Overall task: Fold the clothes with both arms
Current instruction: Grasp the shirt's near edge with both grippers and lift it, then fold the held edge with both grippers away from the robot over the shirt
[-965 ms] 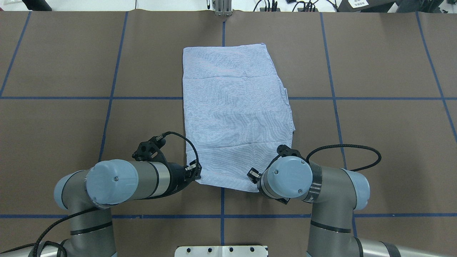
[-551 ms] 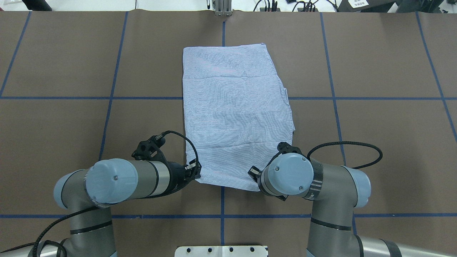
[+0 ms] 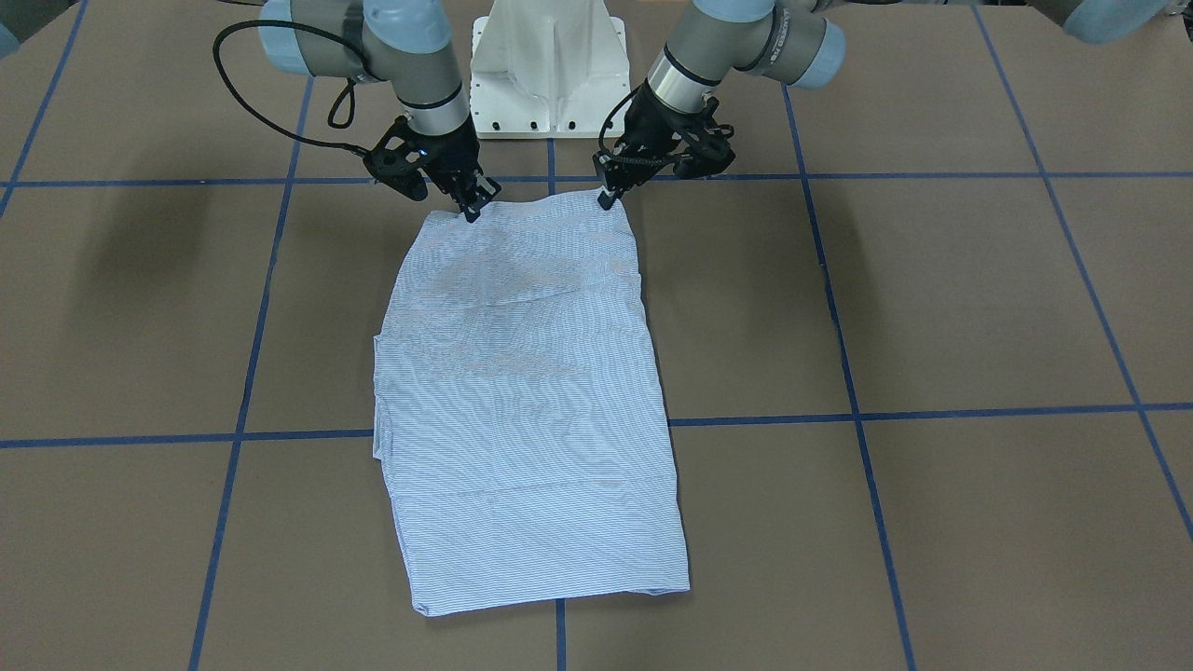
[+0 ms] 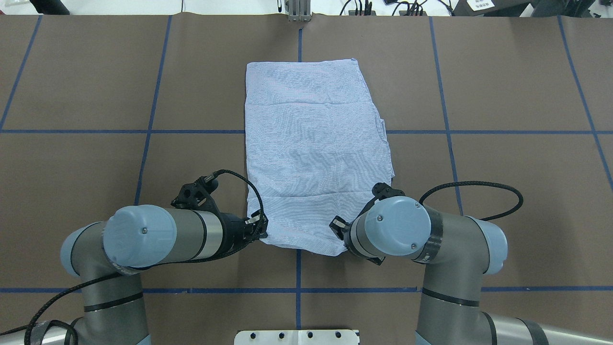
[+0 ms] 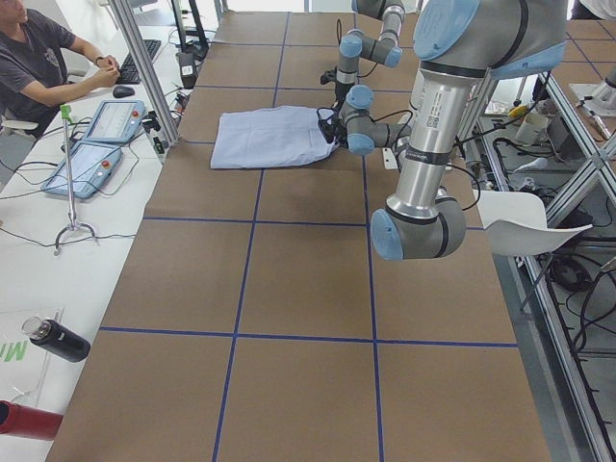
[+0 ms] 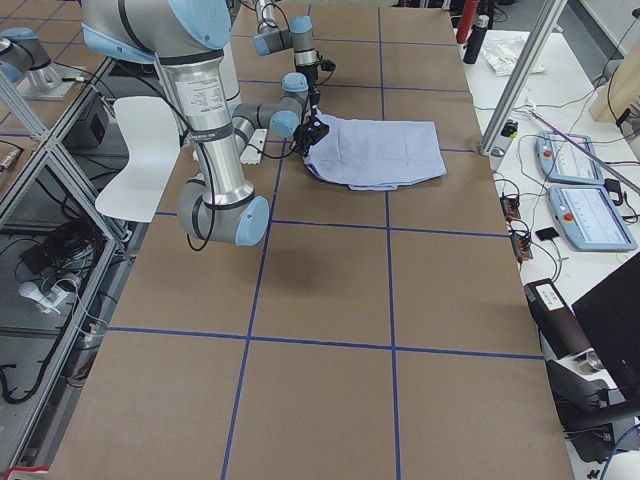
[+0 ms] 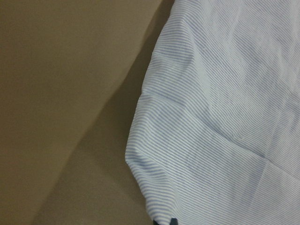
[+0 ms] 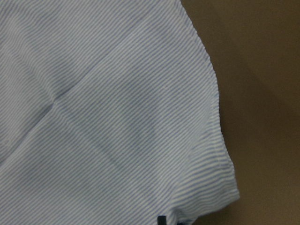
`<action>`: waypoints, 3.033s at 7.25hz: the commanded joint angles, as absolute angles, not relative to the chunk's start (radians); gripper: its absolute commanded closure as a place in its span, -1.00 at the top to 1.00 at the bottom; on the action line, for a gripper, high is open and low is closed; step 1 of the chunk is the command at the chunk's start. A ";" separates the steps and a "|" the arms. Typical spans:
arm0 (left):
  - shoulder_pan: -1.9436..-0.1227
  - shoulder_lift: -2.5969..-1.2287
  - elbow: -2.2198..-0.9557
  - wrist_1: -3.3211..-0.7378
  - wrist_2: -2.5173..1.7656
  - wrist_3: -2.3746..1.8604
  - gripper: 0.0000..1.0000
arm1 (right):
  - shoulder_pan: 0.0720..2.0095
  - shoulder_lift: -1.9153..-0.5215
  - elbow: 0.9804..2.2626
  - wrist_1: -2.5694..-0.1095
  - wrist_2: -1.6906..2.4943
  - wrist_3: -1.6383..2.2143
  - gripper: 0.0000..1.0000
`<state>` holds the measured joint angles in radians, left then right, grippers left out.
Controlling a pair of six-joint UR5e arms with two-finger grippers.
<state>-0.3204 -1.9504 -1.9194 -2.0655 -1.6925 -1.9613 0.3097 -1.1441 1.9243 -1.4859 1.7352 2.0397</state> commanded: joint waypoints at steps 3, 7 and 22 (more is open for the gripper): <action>-0.327 -1.944 -2.118 -1.835 -1.775 -1.957 -1.00 | 0.319 -1.202 2.115 -1.496 1.834 2.039 -1.00; -0.327 -1.937 -2.320 -1.593 -1.879 -1.968 -1.00 | 0.327 -1.259 2.274 -1.500 2.001 2.045 -1.00; -0.517 -2.036 -2.112 -1.624 -2.006 -1.896 -1.00 | 0.561 -1.097 1.962 -1.491 2.201 1.957 -1.00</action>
<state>-0.4707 -2.0265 -2.1976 -1.5406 -2.0065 -1.9077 0.5510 -1.1223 2.0104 -1.4910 2.2166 1.9793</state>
